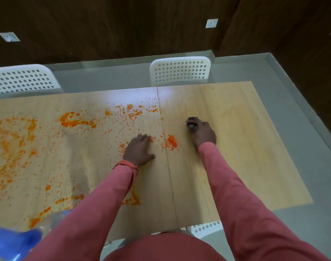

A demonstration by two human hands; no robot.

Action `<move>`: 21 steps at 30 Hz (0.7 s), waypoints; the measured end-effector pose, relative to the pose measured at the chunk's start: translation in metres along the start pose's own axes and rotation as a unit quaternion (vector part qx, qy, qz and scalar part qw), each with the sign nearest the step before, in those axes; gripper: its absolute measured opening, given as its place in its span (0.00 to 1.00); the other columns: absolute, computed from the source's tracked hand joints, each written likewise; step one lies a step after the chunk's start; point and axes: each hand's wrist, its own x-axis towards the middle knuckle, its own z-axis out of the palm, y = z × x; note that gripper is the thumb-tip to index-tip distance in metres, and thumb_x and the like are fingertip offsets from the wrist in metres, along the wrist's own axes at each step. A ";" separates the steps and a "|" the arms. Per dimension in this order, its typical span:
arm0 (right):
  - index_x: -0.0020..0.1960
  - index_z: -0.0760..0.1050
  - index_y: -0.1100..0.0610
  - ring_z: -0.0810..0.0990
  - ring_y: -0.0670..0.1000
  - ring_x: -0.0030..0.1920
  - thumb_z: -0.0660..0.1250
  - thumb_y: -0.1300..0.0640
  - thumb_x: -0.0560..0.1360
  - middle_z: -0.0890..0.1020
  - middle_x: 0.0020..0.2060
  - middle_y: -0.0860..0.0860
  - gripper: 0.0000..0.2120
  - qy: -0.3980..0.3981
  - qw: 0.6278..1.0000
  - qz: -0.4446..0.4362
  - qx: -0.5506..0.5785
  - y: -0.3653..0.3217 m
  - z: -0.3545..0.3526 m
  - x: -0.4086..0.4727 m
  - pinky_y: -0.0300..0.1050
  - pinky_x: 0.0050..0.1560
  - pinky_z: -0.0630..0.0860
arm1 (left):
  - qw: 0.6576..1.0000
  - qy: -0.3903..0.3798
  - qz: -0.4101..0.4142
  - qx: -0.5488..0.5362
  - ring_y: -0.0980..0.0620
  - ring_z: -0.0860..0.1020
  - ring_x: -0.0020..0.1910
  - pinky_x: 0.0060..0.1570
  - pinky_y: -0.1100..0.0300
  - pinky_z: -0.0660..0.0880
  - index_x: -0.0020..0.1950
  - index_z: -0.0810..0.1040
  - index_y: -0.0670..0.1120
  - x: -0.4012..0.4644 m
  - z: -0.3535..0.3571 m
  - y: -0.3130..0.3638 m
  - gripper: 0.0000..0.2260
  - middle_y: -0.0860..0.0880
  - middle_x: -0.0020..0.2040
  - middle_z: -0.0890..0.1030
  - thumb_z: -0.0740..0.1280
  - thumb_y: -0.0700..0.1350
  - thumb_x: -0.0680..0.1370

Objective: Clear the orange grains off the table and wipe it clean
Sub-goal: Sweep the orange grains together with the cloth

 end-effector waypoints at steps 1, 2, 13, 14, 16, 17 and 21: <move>0.69 0.71 0.46 0.79 0.65 0.56 0.57 0.55 0.82 0.75 0.64 0.58 0.17 -0.007 0.999 0.034 -0.037 0.009 -0.002 -0.002 0.53 0.58 0.76 | 1.000 0.010 -0.012 -0.003 0.45 0.53 0.78 0.76 0.51 0.53 0.79 0.56 0.46 -0.003 0.002 -0.001 0.41 0.46 0.78 0.58 0.72 0.58 0.72; 0.70 0.69 0.49 0.78 0.65 0.56 0.57 0.56 0.81 0.73 0.66 0.59 0.18 -0.017 0.996 0.055 -0.074 0.012 0.000 -0.007 0.54 0.58 0.76 | 0.999 0.023 -0.026 -0.006 0.45 0.53 0.78 0.76 0.50 0.52 0.78 0.56 0.45 -0.006 0.004 -0.001 0.42 0.45 0.78 0.58 0.73 0.58 0.72; 0.71 0.72 0.46 0.78 0.62 0.57 0.62 0.60 0.78 0.74 0.64 0.56 0.23 -0.119 0.989 -0.083 0.014 -0.113 0.051 -0.062 0.52 0.59 0.78 | 0.982 0.135 -0.127 0.035 0.44 0.68 0.61 0.60 0.54 0.71 0.65 0.69 0.43 -0.051 0.016 0.001 0.29 0.44 0.61 0.72 0.71 0.59 0.72; 0.70 0.73 0.44 0.79 0.61 0.54 0.63 0.61 0.78 0.76 0.62 0.55 0.23 -0.110 0.990 -0.076 0.053 -0.110 0.045 -0.058 0.52 0.57 0.80 | 0.980 0.137 -0.144 0.031 0.44 0.68 0.62 0.61 0.53 0.70 0.66 0.68 0.43 -0.055 0.015 -0.002 0.32 0.44 0.62 0.71 0.71 0.61 0.71; 0.67 0.75 0.41 0.82 0.58 0.47 0.62 0.58 0.79 0.77 0.58 0.53 0.20 -0.061 0.994 -0.050 0.080 -0.087 0.033 -0.048 0.50 0.49 0.83 | 0.975 0.134 -0.176 0.012 0.41 0.65 0.68 0.67 0.50 0.67 0.71 0.64 0.42 -0.061 0.015 -0.010 0.39 0.41 0.67 0.68 0.71 0.63 0.70; 0.66 0.75 0.41 0.83 0.59 0.45 0.61 0.56 0.80 0.76 0.58 0.52 0.18 -0.032 0.997 -0.032 0.063 -0.073 0.030 -0.042 0.50 0.47 0.83 | 0.973 0.126 -0.191 -0.002 0.40 0.62 0.72 0.71 0.49 0.63 0.74 0.60 0.40 -0.064 0.015 -0.014 0.43 0.40 0.71 0.65 0.71 0.64 0.70; 0.70 0.72 0.49 0.76 0.64 0.59 0.56 0.56 0.82 0.72 0.67 0.57 0.18 -0.028 0.997 0.030 -0.066 -0.049 0.034 -0.032 0.53 0.58 0.75 | 0.959 0.108 -0.255 -0.067 0.38 0.51 0.77 0.76 0.48 0.54 0.77 0.50 0.37 -0.078 0.019 -0.033 0.52 0.37 0.77 0.55 0.72 0.65 0.69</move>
